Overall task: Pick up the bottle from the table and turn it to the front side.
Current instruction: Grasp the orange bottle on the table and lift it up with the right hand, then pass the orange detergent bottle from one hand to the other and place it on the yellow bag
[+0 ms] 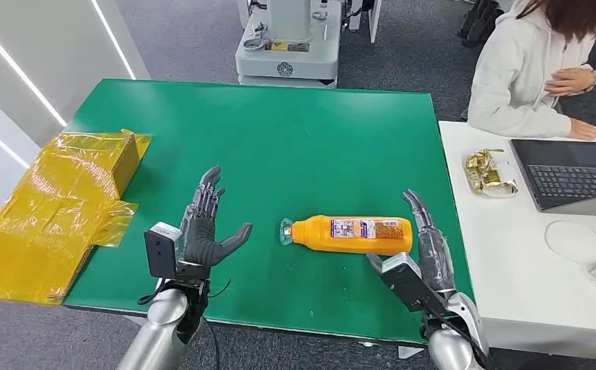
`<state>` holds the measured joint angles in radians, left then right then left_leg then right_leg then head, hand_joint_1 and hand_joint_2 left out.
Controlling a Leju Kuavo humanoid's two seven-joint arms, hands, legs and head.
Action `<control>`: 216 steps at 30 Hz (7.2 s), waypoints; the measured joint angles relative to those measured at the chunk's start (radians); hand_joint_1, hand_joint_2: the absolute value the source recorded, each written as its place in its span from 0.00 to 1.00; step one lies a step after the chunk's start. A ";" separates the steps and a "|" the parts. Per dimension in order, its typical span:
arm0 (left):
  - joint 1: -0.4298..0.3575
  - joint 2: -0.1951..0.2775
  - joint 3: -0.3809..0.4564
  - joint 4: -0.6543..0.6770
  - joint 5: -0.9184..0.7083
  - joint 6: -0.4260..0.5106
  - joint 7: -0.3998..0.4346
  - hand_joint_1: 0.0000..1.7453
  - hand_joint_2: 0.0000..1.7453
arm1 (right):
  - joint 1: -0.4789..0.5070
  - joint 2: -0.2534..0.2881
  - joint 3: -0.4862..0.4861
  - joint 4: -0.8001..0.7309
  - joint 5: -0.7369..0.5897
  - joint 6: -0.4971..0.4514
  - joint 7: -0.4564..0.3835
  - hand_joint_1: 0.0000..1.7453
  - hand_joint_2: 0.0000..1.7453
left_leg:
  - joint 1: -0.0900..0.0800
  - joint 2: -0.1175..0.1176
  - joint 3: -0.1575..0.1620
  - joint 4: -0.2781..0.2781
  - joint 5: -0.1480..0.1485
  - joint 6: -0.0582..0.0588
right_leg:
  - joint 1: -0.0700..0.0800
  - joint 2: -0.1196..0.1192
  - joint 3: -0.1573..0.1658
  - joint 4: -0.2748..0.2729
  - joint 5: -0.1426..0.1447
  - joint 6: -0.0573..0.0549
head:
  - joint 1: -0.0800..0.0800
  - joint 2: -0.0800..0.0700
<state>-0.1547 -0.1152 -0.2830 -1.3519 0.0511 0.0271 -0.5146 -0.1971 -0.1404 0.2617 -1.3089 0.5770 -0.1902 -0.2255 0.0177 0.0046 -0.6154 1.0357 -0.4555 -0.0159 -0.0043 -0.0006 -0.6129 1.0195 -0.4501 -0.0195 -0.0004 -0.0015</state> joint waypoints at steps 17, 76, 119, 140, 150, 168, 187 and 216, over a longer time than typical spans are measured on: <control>-0.041 0.013 -0.001 0.049 0.022 0.003 -0.006 0.00 1.00 | -0.424 -0.075 0.262 0.476 -0.043 0.217 0.039 0.00 1.00 | 0.000 0.000 -0.001 0.001 0.001 0.001 | 0.000 0.000 0.000 0.001 0.000 0.000 | 0.000 0.000; -0.009 0.050 0.003 0.095 0.100 -0.038 0.004 0.00 1.00 | -0.620 -0.157 0.738 0.598 -0.189 0.365 0.112 1.00 1.00 | 0.000 -0.001 0.006 0.002 0.001 0.001 | 0.000 -0.001 0.008 0.000 0.000 0.001 | 0.000 0.000; 0.002 0.045 0.024 0.092 0.069 -0.033 0.003 0.00 1.00 | -0.208 -0.188 0.326 0.239 -0.367 0.066 -0.093 1.00 1.00 | 0.000 -0.003 0.005 0.002 0.000 0.002 | 0.000 -0.003 0.008 -0.001 -0.001 0.002 | 0.000 0.000; -0.091 0.082 0.009 0.093 0.192 -0.274 0.108 0.00 1.00 | -0.130 -0.090 0.196 0.196 -0.446 -0.021 -0.289 1.00 1.00 | 0.000 -0.003 0.004 0.002 0.000 0.002 | 0.000 -0.002 0.007 0.000 -0.001 0.002 | 0.000 0.000; -0.294 0.073 -0.059 0.180 0.312 -0.375 0.198 0.00 1.00 | -0.244 0.036 0.198 0.316 -0.529 -0.051 -0.352 1.00 1.00 | 0.000 -0.003 0.003 0.002 0.001 0.003 | 0.000 -0.002 0.006 0.000 0.000 0.002 | 0.000 0.000; -0.444 0.000 -0.196 0.304 0.370 -0.383 0.212 0.00 1.00 | -0.318 0.140 0.223 0.428 -0.533 -0.071 -0.353 1.00 1.00 | 0.000 -0.003 0.002 0.002 0.001 0.003 | 0.000 -0.002 0.005 0.000 0.000 0.002 | 0.000 0.000; -0.484 -0.034 -0.239 0.328 0.315 -0.250 0.173 0.93 1.00 | -0.297 0.152 0.230 0.395 -0.450 -0.088 -0.309 1.00 1.00 | 0.000 -0.002 0.002 0.003 0.001 0.003 | 0.000 -0.002 0.004 0.000 0.000 0.002 | 0.000 0.000; -0.486 -0.030 -0.241 0.405 0.443 -0.299 0.230 1.00 1.00 | -0.207 0.107 0.199 0.300 -0.475 -0.123 -0.306 0.00 1.00 | 0.000 -0.003 0.002 0.003 0.001 0.003 | 0.000 -0.002 0.004 -0.001 0.000 0.002 | 0.000 0.000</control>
<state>-0.6403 -0.1451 -0.5245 -0.9474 0.4939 -0.2716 -0.2842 -0.4042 -0.0330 0.4610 -1.0086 0.1018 -0.3133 -0.5311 0.0178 0.0021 -0.6139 1.0384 -0.4545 -0.0131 -0.0041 -0.0024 -0.6085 1.0189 -0.4504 -0.0176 -0.0002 -0.0015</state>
